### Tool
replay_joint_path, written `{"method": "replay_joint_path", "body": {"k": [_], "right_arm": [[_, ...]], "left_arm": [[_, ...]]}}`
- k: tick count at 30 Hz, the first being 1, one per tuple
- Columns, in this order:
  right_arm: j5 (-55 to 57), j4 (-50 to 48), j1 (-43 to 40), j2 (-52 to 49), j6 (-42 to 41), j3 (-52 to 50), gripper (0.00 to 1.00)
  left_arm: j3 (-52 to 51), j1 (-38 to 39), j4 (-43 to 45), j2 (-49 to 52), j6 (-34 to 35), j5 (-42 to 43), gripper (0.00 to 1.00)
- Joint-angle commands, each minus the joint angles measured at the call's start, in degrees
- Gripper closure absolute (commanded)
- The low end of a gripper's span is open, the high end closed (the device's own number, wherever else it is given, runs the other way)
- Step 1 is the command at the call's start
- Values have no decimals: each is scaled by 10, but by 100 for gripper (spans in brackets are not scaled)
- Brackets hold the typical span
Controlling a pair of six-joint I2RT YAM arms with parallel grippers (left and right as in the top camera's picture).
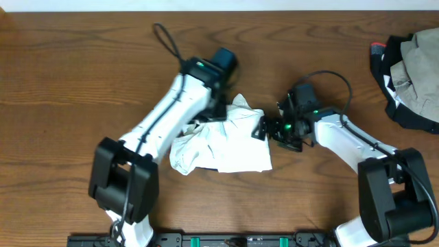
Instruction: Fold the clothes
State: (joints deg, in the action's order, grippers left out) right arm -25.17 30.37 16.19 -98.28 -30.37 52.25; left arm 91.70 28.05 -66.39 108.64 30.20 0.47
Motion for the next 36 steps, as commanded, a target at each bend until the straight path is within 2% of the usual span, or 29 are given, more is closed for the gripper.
{"method": "replay_joint_path", "body": {"k": [1, 7, 11, 19, 34, 36], "right_arm": [[48, 28, -9, 22, 40, 15, 1], [53, 93, -10, 72, 73, 34, 1], [53, 118, -18, 103, 74, 34, 1], [53, 132, -35, 145, 97, 34, 1], [53, 140, -40, 148, 103, 34, 1], [53, 140, -40, 148, 103, 34, 1]], "left_arm": [[13, -56, -22, -10, -14, -3, 35], [-16, -150, -40, -10, -123, 123, 34], [-62, -181, -32, -10, -166, 132, 34], [-171, -193, 58, -10, -197, 173, 34], [-275, -194, 97, -10, -313, 307, 34], [-275, -194, 90, -10, -313, 314, 39]]}}
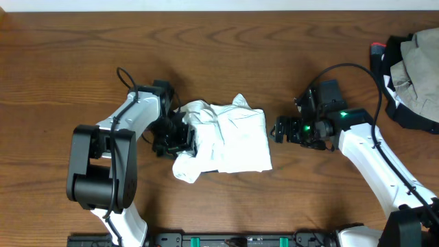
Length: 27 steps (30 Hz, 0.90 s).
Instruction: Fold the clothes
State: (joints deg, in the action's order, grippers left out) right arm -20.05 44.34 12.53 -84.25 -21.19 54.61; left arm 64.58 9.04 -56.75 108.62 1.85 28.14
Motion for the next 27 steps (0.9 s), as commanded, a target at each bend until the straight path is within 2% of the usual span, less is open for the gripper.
{"method": "replay_joint_path", "body": {"k": [1, 2, 3, 5, 7, 15, 21, 27], "right_arm": [[2, 0, -4, 8, 11, 10, 1], [2, 0, -4, 8, 11, 10, 1], [2, 0, -4, 8, 11, 10, 1], [2, 0, -4, 8, 11, 10, 1], [2, 0, -4, 8, 11, 10, 1], [2, -7, -4, 8, 11, 10, 1], [1, -8, -3, 8, 9, 10, 1], [0, -18, 15, 7, -11, 9, 1]], "left_arm": [[-4, -3, -11, -9, -29, 48, 45], [-4, -3, -13, -9, -30, 59, 62], [-4, -3, -16, -9, -34, 70, 75], [-4, -3, -23, -9, -36, 78, 87], [-4, -3, -30, -9, -36, 79, 94], [22, -3, -49, -25, -26, 111, 94], [50, 3, -37, -87, 47, 113, 94], [50, 32, 18, -128, 144, 113, 95]]}}
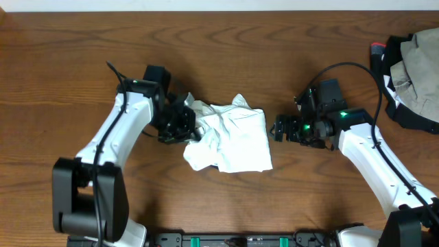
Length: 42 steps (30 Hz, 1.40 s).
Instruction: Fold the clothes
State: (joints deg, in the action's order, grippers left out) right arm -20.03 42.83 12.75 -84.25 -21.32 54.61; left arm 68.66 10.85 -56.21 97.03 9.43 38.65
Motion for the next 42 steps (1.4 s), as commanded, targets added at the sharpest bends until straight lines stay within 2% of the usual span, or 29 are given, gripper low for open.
{"method": "replay_joint_path", "body": {"k": [1, 7, 15, 21, 26, 29, 34, 42], "right_arm": [[2, -5, 18, 7, -12, 8, 1], [26, -14, 42, 7, -31, 7, 1], [29, -24, 53, 7, -50, 7, 1], [26, -23, 53, 7, -50, 7, 1], [26, -24, 53, 7, -50, 7, 1], [26, -24, 53, 7, -50, 7, 1], [27, -28, 53, 7, -54, 7, 1], [27, -30, 14, 7, -54, 9, 1]], "left_arm": [[10, 19, 25, -16, 85, 8, 94], [16, 54, 84, -20, 167, 9, 94], [17, 133, 155, -20, 228, 2, 91], [17, 209, 180, -19, 285, -118, 90], [17, 250, 181, -17, 288, -202, 79], [17, 266, 186, -12, 288, -236, 78], [17, 290, 226, 8, 288, -238, 78], [16, 292, 240, 47, 291, -237, 76]]}}
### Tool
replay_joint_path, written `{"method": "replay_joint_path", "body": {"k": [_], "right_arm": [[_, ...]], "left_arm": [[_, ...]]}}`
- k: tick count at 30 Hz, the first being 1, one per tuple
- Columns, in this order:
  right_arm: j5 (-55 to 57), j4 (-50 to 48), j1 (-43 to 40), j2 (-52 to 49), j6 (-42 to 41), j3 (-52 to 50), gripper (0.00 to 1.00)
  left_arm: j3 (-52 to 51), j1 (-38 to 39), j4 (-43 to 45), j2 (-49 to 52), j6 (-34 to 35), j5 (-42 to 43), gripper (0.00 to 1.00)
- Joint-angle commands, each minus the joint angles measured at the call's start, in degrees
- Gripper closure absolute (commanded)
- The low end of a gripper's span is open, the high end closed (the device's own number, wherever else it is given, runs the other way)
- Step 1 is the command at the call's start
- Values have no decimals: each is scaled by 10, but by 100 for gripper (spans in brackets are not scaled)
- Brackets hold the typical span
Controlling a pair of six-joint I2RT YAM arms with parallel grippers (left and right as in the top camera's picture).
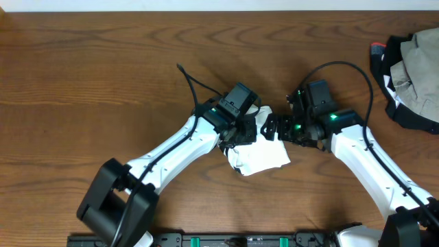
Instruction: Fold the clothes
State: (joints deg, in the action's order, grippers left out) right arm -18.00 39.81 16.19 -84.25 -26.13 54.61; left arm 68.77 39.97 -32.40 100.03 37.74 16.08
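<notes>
A white garment lies bunched into a small folded heap at the middle of the wooden table. My left gripper sits on the heap's upper left part, and its fingers are hidden under the wrist, seemingly shut on cloth. From the right, my right gripper reaches in and touches the garment's upper right edge. Its jaws are too dark to read. A strip of white cloth shows between the two grippers.
A pile of dark and beige clothes lies at the table's right edge. The left arm stretches diagonally from the front left, and the right arm comes in from the front right. A black cable loops above each wrist.
My left gripper went from the garment's left edge, to the right, onto its upper middle. The cloth came along and is now a smaller heap further right. The right gripper closed in on it.
At first both grippers were at the spread, crumpled garment, the left at its top and the right at its right edge. Then the left stood at the left edge and the right drew back. Now the left side lies over the right, both grippers meeting there.
</notes>
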Motion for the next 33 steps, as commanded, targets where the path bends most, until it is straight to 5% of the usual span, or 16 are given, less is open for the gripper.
{"method": "replay_joint_path", "body": {"k": [1, 10, 17, 29, 33], "right_arm": [[6, 0, -26, 7, -6, 9, 1], [-5, 3, -58, 8, 16, 15, 1], [-5, 9, -57, 8, 68, 40, 1], [44, 29, 8, 8, 187, 148, 1], [154, 28, 87, 7, 210, 186, 1]], "left_arm": [[15, 0, 2, 21, 10, -12, 71], [18, 3, 10, 14, -18, -11, 62], [18, -39, -33, -91, -38, -12, 48], [17, -335, -189, -255, -43, -12, 1], [10, -430, -241, -251, -45, -11, 1]]}}
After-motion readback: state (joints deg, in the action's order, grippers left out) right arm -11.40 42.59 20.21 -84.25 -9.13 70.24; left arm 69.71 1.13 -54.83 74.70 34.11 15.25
